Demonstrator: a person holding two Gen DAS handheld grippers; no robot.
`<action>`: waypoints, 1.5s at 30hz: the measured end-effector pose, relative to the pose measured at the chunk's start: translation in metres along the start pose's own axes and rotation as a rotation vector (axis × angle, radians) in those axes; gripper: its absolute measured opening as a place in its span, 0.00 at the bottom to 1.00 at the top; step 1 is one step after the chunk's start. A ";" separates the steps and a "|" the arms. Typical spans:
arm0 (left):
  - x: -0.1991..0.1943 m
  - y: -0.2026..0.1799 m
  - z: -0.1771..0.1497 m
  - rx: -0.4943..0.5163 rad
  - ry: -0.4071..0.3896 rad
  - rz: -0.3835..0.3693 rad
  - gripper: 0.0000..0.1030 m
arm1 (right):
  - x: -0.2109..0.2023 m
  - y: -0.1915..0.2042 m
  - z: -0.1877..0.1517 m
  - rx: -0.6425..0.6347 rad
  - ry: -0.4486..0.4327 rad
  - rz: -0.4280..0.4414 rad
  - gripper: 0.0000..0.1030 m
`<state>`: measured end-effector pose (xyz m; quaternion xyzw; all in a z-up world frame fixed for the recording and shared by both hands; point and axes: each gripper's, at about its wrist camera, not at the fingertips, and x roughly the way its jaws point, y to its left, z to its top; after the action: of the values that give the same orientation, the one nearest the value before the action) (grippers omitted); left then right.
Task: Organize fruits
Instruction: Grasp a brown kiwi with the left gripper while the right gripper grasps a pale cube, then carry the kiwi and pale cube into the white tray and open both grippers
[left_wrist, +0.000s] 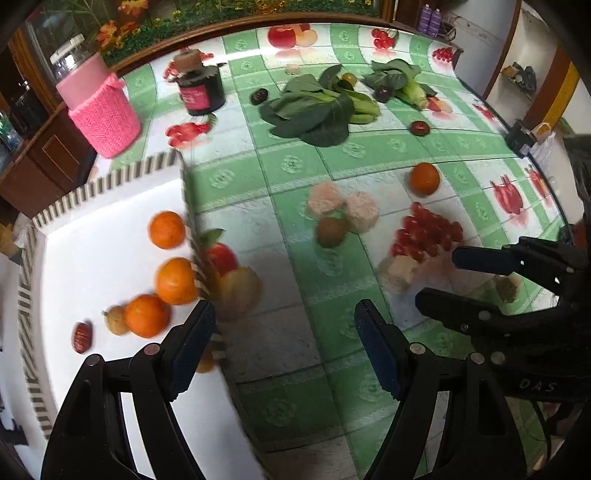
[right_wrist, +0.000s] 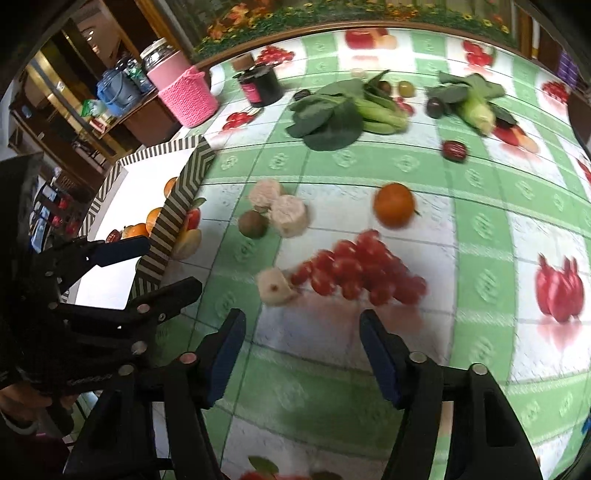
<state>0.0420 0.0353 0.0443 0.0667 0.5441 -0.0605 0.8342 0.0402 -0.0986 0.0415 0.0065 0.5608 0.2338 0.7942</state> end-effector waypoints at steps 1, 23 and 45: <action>0.000 0.002 0.001 0.005 -0.004 0.002 0.75 | 0.003 0.001 0.003 -0.007 0.004 0.002 0.56; 0.034 -0.018 0.039 0.096 0.007 -0.080 0.69 | 0.005 -0.028 0.010 0.029 -0.009 0.045 0.22; 0.012 0.005 0.032 0.015 -0.003 -0.134 0.18 | -0.007 -0.009 0.006 0.023 -0.015 0.065 0.22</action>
<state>0.0763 0.0339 0.0458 0.0363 0.5454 -0.1207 0.8286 0.0473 -0.1082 0.0477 0.0359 0.5570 0.2530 0.7902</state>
